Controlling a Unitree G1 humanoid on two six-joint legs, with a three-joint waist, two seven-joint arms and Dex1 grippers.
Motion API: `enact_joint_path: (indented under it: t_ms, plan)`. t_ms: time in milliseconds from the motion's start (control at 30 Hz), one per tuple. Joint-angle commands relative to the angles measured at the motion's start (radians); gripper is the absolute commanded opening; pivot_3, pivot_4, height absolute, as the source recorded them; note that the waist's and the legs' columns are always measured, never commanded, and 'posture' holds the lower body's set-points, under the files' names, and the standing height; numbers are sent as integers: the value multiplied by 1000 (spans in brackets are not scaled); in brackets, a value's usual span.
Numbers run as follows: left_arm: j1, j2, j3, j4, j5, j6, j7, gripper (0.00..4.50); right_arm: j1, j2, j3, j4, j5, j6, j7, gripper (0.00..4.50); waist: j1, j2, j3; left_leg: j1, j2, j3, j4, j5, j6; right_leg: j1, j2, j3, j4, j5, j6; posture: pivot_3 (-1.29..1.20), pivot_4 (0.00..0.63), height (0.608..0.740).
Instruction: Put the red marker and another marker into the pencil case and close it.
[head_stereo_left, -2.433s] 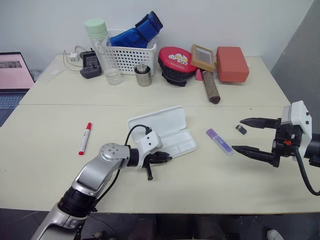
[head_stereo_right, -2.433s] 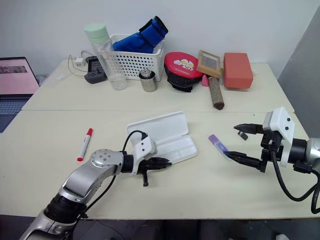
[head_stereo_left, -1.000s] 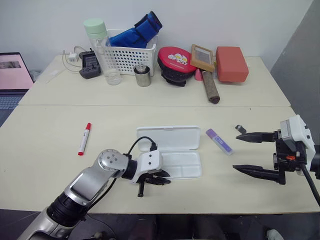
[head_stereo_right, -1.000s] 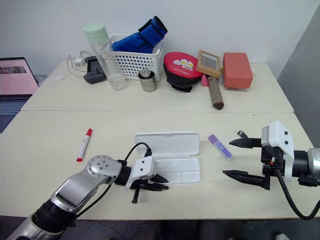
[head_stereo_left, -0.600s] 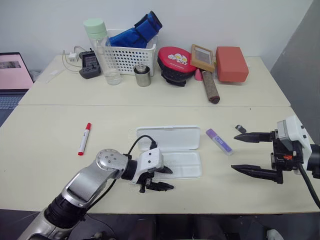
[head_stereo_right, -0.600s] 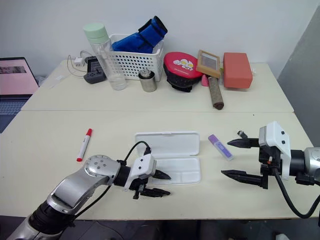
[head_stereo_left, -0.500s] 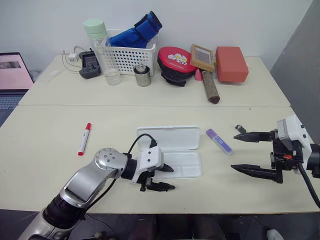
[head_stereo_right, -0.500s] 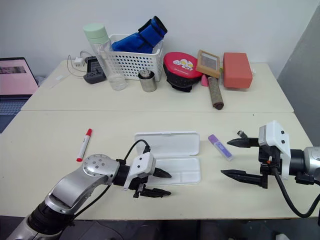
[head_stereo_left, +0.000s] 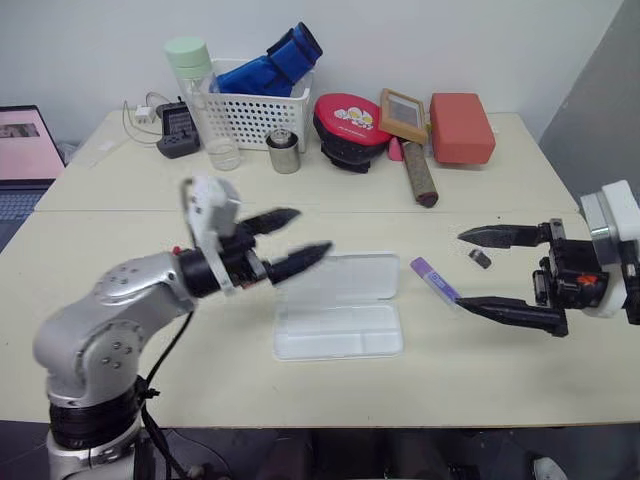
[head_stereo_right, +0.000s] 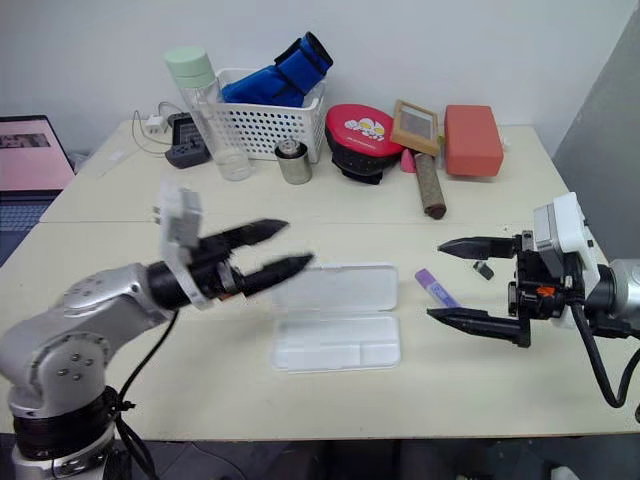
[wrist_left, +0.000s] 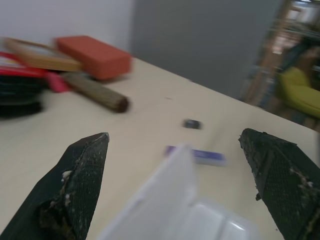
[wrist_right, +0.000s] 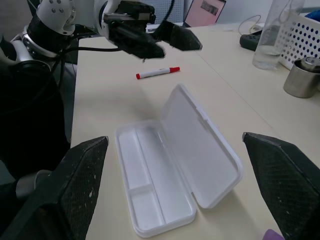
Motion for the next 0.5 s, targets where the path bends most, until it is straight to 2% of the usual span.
enact_joint_path:
  t_ms: [33, 133, 267, 500]
  plan:
    - [49, 30, 118, 42, 60, 3, 141, 4427, -75, 17, 47, 21, -5, -28, 5, 4500, -2, 0, 0, 1, 0, 0, 0, 0, 0, 0, 0, 0, 0, 0, 0, 0, 150, 740]
    - [62, 27, 151, 79, 121, -5, 250, 4427, -118, 29, 91, 49, -27, -42, 23, 4500, 1, 0, 0, 1, 0, 0, 0, 0, 0, 0, 0, 0, 0, 0, 0, 0, 150, 740]
    - [112, 68, 150, 172, 268, -15, 360, 4427, -168, 48, 146, 85, -60, -61, 45, 4500, 3, 0, 0, 1, -1, 0, 0, 0, 0, 0, 0, 1, 0, 0, 0, 0, 150, 740]
    - [228, 97, 115, 355, 368, -98, 300, 4427, -205, 66, 195, 120, -108, -84, 71, 4500, 3, 0, 0, -1, 0, 0, -1, 0, 0, -2, -1, 1, 0, 0, 0, 0, 150, 740]
